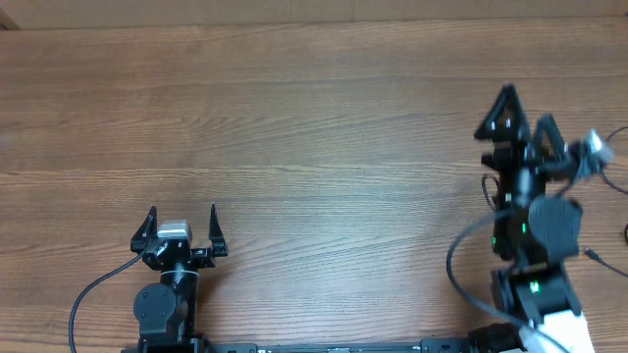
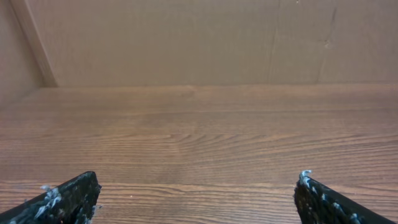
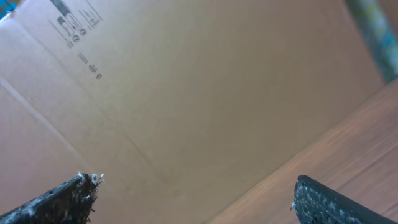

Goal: Untangle cables

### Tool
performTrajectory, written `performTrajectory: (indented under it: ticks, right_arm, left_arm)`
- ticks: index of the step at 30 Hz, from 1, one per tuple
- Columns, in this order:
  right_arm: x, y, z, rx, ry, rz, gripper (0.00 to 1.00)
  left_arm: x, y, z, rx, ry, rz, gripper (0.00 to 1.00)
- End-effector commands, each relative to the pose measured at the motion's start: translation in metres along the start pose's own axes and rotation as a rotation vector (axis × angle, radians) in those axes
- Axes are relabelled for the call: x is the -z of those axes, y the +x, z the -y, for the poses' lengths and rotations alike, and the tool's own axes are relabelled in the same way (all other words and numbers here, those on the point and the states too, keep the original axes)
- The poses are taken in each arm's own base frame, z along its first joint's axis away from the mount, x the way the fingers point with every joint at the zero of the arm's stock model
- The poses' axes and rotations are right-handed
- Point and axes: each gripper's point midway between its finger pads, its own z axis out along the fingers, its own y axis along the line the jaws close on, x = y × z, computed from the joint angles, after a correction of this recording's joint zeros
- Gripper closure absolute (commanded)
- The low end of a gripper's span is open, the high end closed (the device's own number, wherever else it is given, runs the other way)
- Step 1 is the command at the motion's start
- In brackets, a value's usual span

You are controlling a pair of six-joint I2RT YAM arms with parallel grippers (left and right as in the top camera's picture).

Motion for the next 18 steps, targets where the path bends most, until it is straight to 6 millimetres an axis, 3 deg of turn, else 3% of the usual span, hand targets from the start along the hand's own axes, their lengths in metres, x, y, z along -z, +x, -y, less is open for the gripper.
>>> performTrajectory:
  ticks: [1, 6, 11, 18]
  right_arm:
    - [0.020, -0.006, 0.010, 0.140, -0.008, 0.048, 0.00]
    - [0.046, -0.008, 0.024, 0.276, -0.013, 0.075, 0.00]
    - [0.069, -0.012, 0.044, 0.286, 0.008, 0.094, 0.00]
    - [0.077, -0.019, 0.055, 0.308, 0.017, 0.108, 0.00]
  left_arm:
    - [0.000, -0.001, 0.003, -0.013, 0.014, 0.007, 0.00]
    - [0.000, -0.001, 0.003, -0.013, 0.014, 0.007, 0.00]
    - [0.000, -0.001, 0.003, -0.013, 0.014, 0.007, 0.01]
    - [0.000, -0.001, 0.003, -0.013, 0.014, 0.007, 0.01]
